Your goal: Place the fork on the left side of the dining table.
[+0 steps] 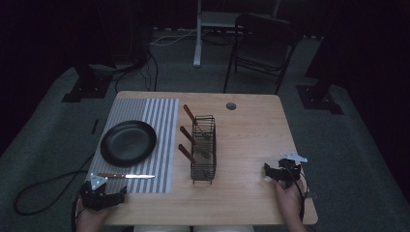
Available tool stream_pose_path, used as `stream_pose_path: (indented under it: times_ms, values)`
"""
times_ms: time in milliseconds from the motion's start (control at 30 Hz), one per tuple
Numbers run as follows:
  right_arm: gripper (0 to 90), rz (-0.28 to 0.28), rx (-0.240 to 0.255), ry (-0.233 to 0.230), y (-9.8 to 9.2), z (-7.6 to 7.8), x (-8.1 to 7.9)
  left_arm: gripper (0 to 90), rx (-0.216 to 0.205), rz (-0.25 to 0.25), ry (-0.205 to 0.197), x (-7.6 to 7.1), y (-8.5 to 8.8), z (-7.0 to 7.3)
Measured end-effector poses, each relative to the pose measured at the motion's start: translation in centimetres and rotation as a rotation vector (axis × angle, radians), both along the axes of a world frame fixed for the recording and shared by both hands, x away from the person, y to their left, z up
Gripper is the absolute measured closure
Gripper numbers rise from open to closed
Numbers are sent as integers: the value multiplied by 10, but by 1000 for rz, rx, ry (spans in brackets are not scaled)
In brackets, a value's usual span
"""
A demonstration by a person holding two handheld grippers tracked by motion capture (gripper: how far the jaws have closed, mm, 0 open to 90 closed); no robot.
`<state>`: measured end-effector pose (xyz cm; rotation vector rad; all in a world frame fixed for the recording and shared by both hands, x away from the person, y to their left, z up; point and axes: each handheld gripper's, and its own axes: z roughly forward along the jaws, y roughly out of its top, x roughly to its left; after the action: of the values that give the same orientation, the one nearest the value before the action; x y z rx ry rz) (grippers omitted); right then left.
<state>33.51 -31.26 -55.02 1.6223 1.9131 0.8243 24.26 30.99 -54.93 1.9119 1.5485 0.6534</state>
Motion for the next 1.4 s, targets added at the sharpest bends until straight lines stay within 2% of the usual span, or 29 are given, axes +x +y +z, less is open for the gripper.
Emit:
stream_pose_path:
  times_ms: [300,667,867,1000,1133,1400]
  values:
    - [119,-6,1,1,0,0,-1,0,2,5,7,1,-1,1]
    - [119,-5,1,1,0,0,-1,0,8,-15,23,3,0,2]
    - [120,-5,1,1,0,0,-1,1,8,-6,53,5,-1,5]
    - [119,-5,1,1,0,0,-1,1,-28,-21,63,2,-1,9]
    - [119,-5,1,0,0,0,-1,2,-12,-46,66,0,-5,13]
    - [120,-5,0,0,0,0,-1,17,-41,-101,44,-2,-15,23]
